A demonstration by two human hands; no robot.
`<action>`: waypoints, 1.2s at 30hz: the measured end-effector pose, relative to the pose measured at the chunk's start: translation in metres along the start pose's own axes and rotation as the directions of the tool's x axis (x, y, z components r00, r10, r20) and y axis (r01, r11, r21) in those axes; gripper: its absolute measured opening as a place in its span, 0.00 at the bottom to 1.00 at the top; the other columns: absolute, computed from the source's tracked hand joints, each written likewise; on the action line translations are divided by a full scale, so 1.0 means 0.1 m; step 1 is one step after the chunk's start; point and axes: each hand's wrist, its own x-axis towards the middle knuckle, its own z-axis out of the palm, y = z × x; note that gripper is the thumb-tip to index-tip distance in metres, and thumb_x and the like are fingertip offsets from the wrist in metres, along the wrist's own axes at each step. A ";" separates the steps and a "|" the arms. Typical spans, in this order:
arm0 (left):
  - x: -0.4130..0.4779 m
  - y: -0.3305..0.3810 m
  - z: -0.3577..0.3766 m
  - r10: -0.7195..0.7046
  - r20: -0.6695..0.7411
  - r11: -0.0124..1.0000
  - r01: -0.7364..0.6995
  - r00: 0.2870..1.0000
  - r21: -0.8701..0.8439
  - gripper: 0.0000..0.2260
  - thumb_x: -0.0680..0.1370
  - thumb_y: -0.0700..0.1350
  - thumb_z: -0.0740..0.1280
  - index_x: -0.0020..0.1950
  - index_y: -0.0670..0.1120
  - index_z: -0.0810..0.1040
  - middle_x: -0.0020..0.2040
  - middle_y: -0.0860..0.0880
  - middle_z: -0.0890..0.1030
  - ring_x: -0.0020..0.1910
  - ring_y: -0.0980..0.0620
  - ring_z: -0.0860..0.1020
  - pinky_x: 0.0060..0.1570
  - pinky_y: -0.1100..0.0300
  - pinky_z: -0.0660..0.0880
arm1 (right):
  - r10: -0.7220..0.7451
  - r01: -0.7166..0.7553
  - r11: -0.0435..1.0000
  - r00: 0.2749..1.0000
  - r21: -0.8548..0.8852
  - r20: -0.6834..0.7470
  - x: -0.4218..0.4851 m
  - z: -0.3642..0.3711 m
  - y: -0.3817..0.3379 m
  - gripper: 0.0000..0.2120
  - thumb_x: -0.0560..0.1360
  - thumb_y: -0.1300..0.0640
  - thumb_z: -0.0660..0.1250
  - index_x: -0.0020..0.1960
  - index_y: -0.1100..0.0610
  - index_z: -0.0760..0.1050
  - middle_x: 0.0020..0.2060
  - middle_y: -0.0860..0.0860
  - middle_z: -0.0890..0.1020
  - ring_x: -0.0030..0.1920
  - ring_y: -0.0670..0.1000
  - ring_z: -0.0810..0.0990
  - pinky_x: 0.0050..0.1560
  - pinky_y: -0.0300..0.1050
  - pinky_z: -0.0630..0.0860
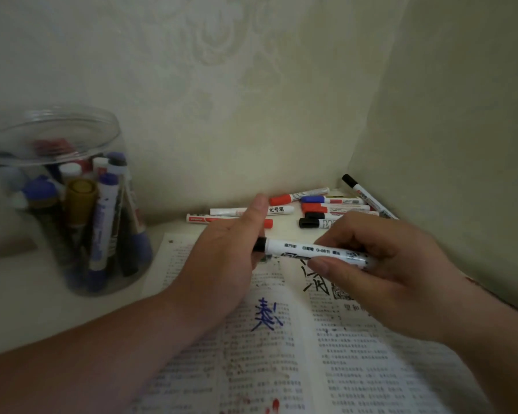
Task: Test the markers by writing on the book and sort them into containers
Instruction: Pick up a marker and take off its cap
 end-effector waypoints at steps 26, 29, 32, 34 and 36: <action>0.08 -0.12 -0.08 0.018 -0.026 0.997 -0.016 1.000 0.074 0.26 0.73 0.67 0.60 0.23 0.51 0.70 0.23 0.55 0.64 0.23 0.54 0.61 0.28 0.58 0.60 | 0.577 -0.516 0.406 0.785 0.754 0.227 0.17 0.02 -0.15 0.08 0.67 0.62 0.75 0.42 0.61 0.77 0.29 0.58 0.74 0.25 0.49 0.65 0.22 0.40 0.62; 0.16 -0.17 -0.14 0.044 -0.065 0.997 -0.048 0.997 -0.065 0.23 0.72 0.66 0.65 0.27 0.51 0.66 0.24 0.52 0.61 0.23 0.51 0.58 0.29 0.60 0.58 | 0.631 -0.275 0.435 0.772 0.857 -0.072 0.19 0.09 -0.07 0.03 0.75 0.69 0.68 0.47 0.64 0.75 0.34 0.61 0.81 0.29 0.53 0.76 0.29 0.43 0.76; 0.17 -0.22 -0.14 0.070 -0.021 0.995 -0.071 0.997 -0.074 0.22 0.71 0.64 0.68 0.30 0.50 0.67 0.25 0.51 0.63 0.24 0.51 0.59 0.30 0.61 0.59 | 0.611 -0.163 0.474 0.769 0.866 -0.190 0.18 0.20 -0.05 0.05 0.75 0.68 0.69 0.50 0.61 0.76 0.41 0.60 0.85 0.41 0.57 0.85 0.40 0.47 0.81; 0.16 -0.25 -0.13 0.093 0.014 0.994 -0.092 0.996 -0.058 0.22 0.71 0.64 0.69 0.31 0.50 0.68 0.26 0.50 0.65 0.24 0.50 0.60 0.30 0.61 0.60 | 0.624 -0.124 0.458 0.750 0.880 -0.219 0.18 0.24 -0.07 0.06 0.74 0.65 0.71 0.50 0.60 0.77 0.44 0.59 0.86 0.47 0.59 0.86 0.44 0.49 0.81; 0.14 -0.23 -0.13 0.117 0.051 0.993 -0.117 0.992 -0.012 0.22 0.71 0.65 0.68 0.33 0.48 0.69 0.26 0.50 0.66 0.25 0.50 0.61 0.30 0.60 0.61 | 0.636 -0.098 0.426 0.739 0.899 -0.221 0.20 0.24 -0.07 0.06 0.74 0.64 0.71 0.49 0.59 0.77 0.44 0.59 0.87 0.46 0.58 0.86 0.41 0.45 0.80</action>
